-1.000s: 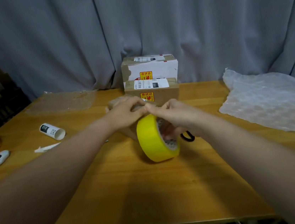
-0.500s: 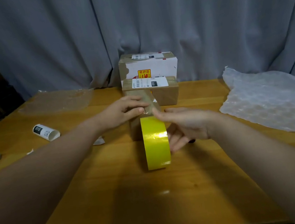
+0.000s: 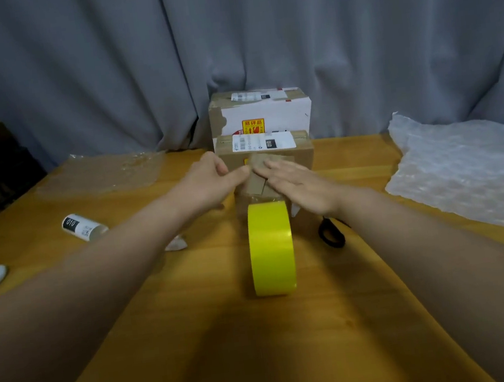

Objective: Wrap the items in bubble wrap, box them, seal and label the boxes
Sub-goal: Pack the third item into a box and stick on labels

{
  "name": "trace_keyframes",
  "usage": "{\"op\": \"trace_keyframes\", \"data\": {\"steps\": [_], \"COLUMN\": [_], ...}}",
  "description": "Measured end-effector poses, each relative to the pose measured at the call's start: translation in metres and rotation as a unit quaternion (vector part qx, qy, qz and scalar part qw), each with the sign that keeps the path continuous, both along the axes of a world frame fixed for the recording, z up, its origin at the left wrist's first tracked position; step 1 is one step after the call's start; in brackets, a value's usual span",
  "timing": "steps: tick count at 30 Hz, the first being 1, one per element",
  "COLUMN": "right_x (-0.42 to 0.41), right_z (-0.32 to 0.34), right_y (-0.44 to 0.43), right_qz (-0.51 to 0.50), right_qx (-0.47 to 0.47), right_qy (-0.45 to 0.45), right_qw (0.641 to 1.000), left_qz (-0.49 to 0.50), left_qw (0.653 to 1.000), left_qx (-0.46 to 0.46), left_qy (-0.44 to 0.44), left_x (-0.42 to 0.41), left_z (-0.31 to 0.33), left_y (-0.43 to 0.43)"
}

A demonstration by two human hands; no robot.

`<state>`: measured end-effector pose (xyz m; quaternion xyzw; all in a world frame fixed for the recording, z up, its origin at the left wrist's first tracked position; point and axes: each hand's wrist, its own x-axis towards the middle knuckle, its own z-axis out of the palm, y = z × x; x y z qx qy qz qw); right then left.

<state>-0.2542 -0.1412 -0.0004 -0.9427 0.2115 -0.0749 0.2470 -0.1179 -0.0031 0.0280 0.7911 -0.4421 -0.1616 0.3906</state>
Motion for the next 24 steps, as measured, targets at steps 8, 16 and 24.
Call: {"op": "trace_keyframes", "data": {"steps": [8,16,24], "right_x": [0.008,0.014,0.016], "right_z": [0.012,0.016,0.010], "right_y": [0.010,0.019,0.042], "right_qz": [-0.039,-0.073,-0.142], "right_qx": [0.105,-0.029,-0.066], "right_qy": [-0.043,0.107,0.106], "right_qw": [0.993,0.991,0.982], "left_qz": [-0.094,-0.031,-0.015], "left_qw": [0.976,0.999,0.987], "left_qx": [0.059,0.037,0.039], "left_qy": [0.190,0.012,-0.153], "left_x": [-0.078,-0.040,-0.022], "left_z": [-0.002,0.018,0.021], "left_y": [0.040,0.063,0.064]}}
